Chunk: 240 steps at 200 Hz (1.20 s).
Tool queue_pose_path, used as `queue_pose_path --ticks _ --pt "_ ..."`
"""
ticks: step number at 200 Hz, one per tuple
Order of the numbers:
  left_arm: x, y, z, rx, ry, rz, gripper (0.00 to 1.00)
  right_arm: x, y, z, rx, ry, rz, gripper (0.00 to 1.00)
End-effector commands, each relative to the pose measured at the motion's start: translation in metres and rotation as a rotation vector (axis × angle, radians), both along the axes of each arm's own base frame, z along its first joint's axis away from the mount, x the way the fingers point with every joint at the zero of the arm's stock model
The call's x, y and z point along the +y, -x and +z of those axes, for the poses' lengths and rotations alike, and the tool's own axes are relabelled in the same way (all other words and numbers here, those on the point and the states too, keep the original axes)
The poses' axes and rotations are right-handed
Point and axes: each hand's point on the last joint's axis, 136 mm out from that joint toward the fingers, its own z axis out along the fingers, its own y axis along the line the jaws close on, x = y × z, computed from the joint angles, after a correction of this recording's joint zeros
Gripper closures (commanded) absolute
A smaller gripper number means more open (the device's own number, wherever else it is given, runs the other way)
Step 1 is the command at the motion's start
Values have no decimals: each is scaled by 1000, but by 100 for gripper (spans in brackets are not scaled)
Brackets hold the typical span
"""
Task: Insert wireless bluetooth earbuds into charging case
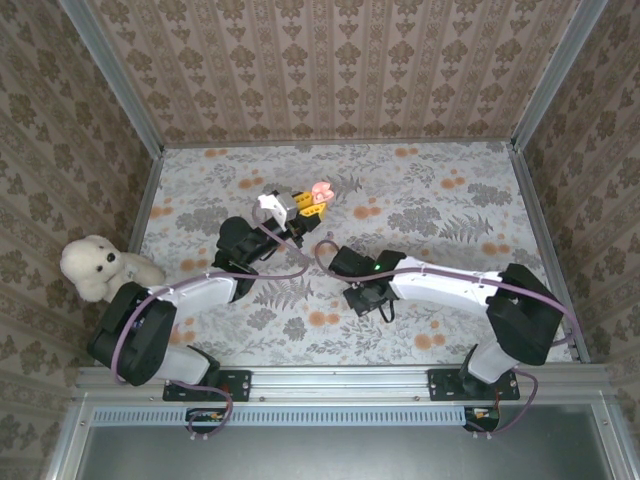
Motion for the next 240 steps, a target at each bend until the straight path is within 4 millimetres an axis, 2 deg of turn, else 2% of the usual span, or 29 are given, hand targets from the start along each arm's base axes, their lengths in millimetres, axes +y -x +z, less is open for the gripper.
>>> queue_pose_path --ticks 1,38,109,113,136,178,240 --pt "7 1 11 -25 14 18 100 1 -13 29 -56 -70 -44 83" --pt "9 1 11 -27 11 23 100 3 -24 53 -82 -181 -79 83" --pt "10 2 11 -27 4 29 100 -6 -32 50 -92 -218 -134 84" --pt "10 2 12 -29 5 29 100 -7 -33 60 -116 -247 -137 84" --pt "10 2 12 -27 5 27 100 -5 -40 75 -158 -312 -149 83" --pt "10 2 13 -29 3 28 100 -2 -55 121 -247 -452 -166 83" --pt "9 1 15 -30 5 24 100 1 -79 211 -438 -665 -140 82"
